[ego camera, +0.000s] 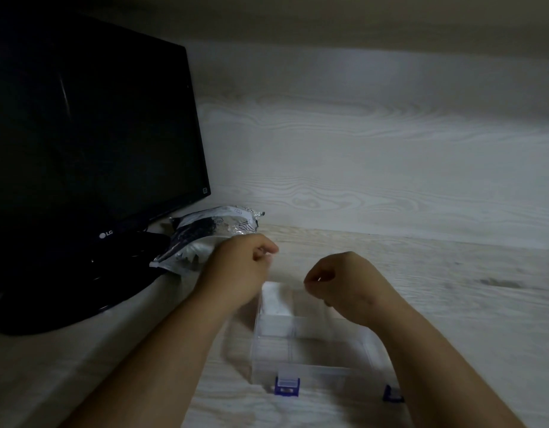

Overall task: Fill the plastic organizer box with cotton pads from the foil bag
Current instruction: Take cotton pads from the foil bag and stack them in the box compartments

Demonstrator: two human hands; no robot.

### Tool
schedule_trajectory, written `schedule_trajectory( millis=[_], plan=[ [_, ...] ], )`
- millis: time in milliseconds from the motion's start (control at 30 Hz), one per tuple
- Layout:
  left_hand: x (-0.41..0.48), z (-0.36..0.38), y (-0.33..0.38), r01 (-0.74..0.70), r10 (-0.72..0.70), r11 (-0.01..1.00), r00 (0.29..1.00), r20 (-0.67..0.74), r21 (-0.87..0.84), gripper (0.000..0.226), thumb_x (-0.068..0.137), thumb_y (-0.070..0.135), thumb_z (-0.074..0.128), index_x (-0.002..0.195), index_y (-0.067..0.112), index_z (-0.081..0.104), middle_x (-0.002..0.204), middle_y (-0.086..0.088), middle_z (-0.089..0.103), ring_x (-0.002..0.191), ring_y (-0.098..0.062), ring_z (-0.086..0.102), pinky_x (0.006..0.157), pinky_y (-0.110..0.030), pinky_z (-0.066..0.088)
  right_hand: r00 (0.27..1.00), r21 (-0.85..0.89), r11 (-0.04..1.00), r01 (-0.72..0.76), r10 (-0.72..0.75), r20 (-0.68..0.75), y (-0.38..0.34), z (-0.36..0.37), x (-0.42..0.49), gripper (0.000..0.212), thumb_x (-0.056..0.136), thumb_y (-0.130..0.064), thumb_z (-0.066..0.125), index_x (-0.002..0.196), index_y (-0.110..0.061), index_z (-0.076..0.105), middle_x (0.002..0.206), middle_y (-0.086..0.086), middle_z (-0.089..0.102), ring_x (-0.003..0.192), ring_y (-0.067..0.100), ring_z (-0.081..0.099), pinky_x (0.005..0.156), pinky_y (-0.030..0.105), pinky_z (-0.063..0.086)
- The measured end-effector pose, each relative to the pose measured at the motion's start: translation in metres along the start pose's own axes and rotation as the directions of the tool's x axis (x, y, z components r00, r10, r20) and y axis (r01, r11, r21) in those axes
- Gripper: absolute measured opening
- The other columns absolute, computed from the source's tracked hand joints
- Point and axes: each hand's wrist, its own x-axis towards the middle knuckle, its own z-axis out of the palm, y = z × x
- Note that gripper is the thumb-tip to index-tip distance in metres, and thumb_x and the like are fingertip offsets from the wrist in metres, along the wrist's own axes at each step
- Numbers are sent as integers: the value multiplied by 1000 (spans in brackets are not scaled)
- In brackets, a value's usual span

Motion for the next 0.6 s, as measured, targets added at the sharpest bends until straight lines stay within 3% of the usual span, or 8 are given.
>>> schedule_trajectory(
  millis=[167,300,467,533,600],
  plan=[
    [9,-17,-14,121,-106,974,991,-86,191,30,91,8,48,93,25,72,95,5,68,89,-16,61,75,-24,45,996,33,998,45,-43,-80,0,0,-1,12,88,-25,63,86,-26,75,72,-16,64,67,4,64,66,23,56],
    [10,-19,-26,159,-156,916,987,-40,368,20,85,22,65,104,22,69,110,-1,68,102,-21,62,86,-27,48,994,38,998,55,-51,-94,0,1,0,12,88,-26,63,86,-26,75,75,-16,65,70,4,63,70,25,57],
    [4,-13,-26,133,-180,858,982,48,496,54,75,49,74,121,24,61,124,2,62,115,-19,57,92,-29,47,994,48,997,56,-51,-94,0,1,0,11,88,-26,63,84,-27,74,76,-16,65,69,4,64,65,23,56],
    [3,-10,-27,104,-174,841,981,84,531,62,73,51,75,126,24,57,129,2,59,118,-18,55,94,-28,46,995,49,997,52,-47,-93,-1,1,-1,11,88,-27,63,82,-28,73,73,-16,64,68,3,63,61,19,53],
    [2,-9,-27,96,-177,836,979,100,540,56,76,45,75,125,25,57,127,2,60,116,-19,57,93,-28,47,995,51,998,45,-40,-94,-1,1,-1,12,88,-27,63,81,-29,72,72,-15,64,68,3,62,61,18,51]
  ],
)
